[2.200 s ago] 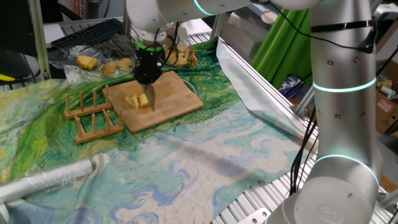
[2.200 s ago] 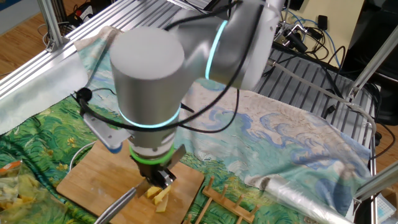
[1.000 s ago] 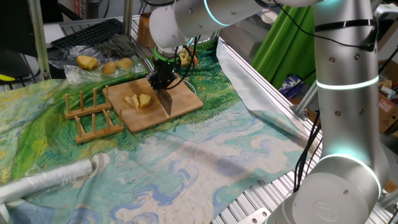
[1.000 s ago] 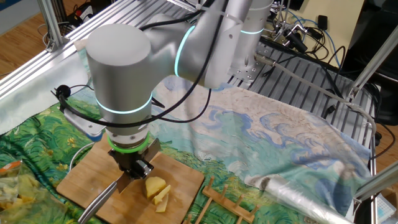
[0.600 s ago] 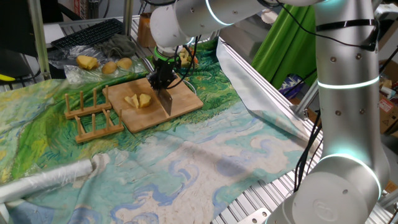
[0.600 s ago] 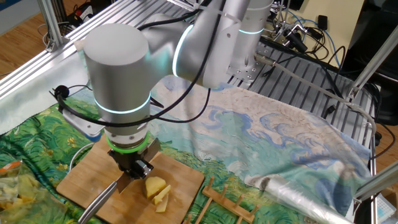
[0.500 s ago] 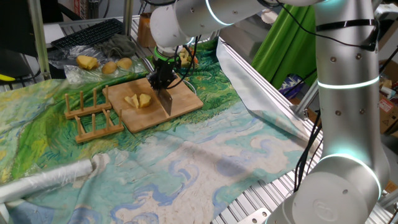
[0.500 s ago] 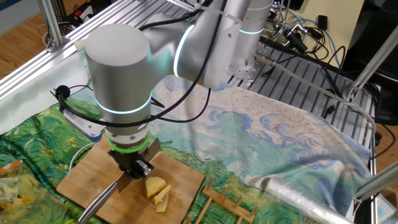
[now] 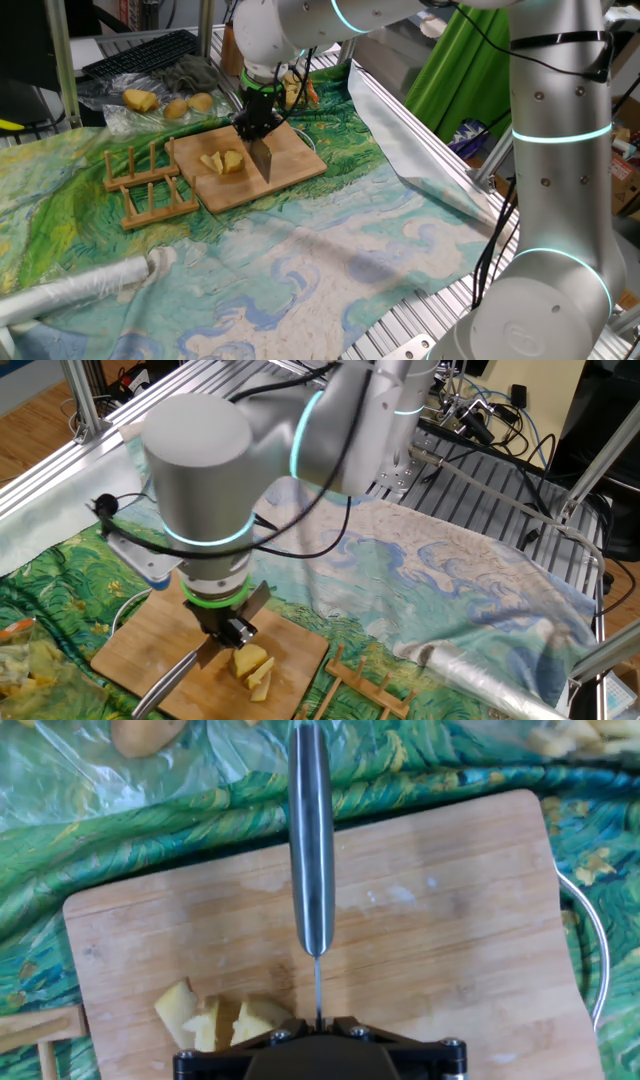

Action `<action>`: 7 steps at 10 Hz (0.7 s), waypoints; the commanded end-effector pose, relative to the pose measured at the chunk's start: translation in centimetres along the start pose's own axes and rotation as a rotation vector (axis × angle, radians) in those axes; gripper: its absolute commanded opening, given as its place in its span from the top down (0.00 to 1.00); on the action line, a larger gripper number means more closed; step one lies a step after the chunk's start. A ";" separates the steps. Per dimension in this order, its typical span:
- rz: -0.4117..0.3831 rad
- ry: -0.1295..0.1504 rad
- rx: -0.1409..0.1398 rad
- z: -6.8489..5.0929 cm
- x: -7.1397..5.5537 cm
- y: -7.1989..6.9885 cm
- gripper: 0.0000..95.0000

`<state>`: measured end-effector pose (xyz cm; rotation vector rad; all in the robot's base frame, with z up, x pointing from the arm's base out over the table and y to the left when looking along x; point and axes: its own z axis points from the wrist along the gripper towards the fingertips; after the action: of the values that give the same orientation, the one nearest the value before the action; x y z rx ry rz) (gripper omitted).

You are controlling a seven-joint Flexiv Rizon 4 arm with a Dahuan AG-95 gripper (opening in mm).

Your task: Chop the potatoes

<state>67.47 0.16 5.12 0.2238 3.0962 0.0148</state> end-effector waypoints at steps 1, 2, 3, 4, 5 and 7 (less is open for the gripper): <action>0.047 0.022 -0.005 -0.7 0.4 0.5 1.00; 0.064 0.025 -0.002 -1.1 0.7 0.9 1.00; 0.092 0.026 -0.004 -1.3 0.9 1.2 1.00; 0.105 0.026 -0.003 -1.4 1.0 1.3 1.00; 0.159 0.025 -0.004 -1.6 1.1 1.6 1.00; 0.195 0.026 -0.008 -1.8 1.2 1.8 1.00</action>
<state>66.41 2.08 6.79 0.5130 3.0854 0.0358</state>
